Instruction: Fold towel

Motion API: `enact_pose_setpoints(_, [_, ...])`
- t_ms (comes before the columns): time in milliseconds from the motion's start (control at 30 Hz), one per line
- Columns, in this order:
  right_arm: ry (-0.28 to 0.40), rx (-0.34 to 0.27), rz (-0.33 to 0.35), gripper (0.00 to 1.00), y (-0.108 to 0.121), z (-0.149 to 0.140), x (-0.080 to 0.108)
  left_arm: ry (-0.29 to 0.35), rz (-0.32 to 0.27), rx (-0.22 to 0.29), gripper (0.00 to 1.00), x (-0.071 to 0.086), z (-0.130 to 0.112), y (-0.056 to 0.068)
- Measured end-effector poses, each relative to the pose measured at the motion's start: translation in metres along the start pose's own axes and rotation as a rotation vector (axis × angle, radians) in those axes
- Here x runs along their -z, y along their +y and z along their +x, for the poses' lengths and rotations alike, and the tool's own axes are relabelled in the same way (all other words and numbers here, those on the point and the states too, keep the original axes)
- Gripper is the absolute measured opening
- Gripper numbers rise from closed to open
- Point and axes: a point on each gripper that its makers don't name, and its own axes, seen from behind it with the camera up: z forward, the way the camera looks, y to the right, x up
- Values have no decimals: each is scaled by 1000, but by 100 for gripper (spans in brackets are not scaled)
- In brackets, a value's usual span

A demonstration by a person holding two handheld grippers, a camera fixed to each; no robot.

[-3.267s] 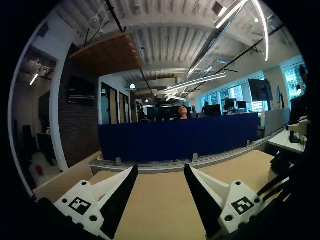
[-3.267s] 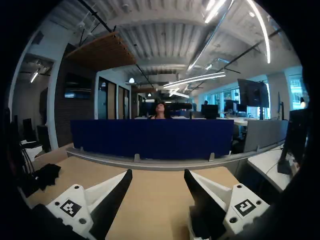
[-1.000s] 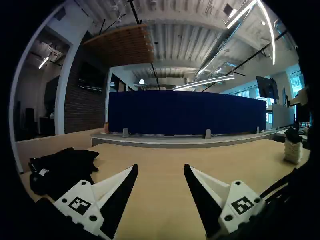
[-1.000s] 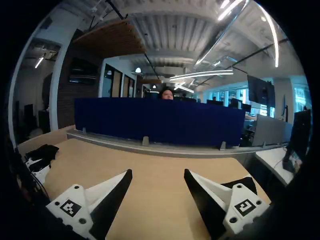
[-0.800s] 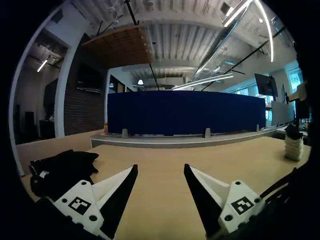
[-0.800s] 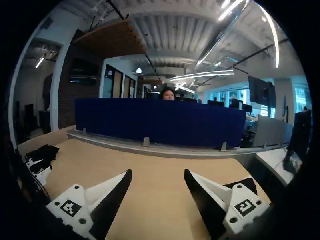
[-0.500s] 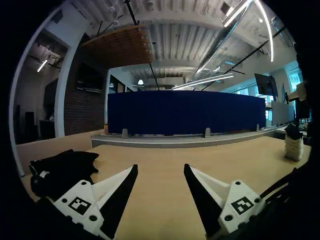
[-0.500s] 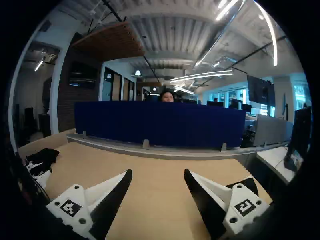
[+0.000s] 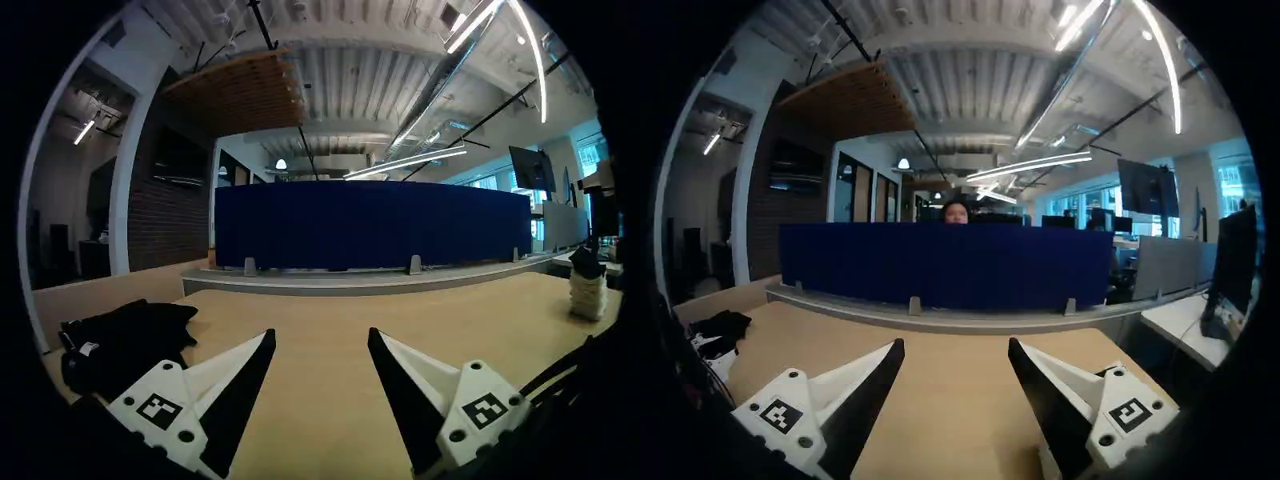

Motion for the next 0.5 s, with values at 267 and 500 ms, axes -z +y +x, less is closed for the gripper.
enact_pose_setpoints(267, [24, -7, -36, 100, 27, -6, 3, 0, 0, 0, 85, -1, 0, 0])
enact_pose_setpoints(500, [27, -9, -50, 100, 44, -21, 4, 0, 0, 0, 85, -1, 0, 0])
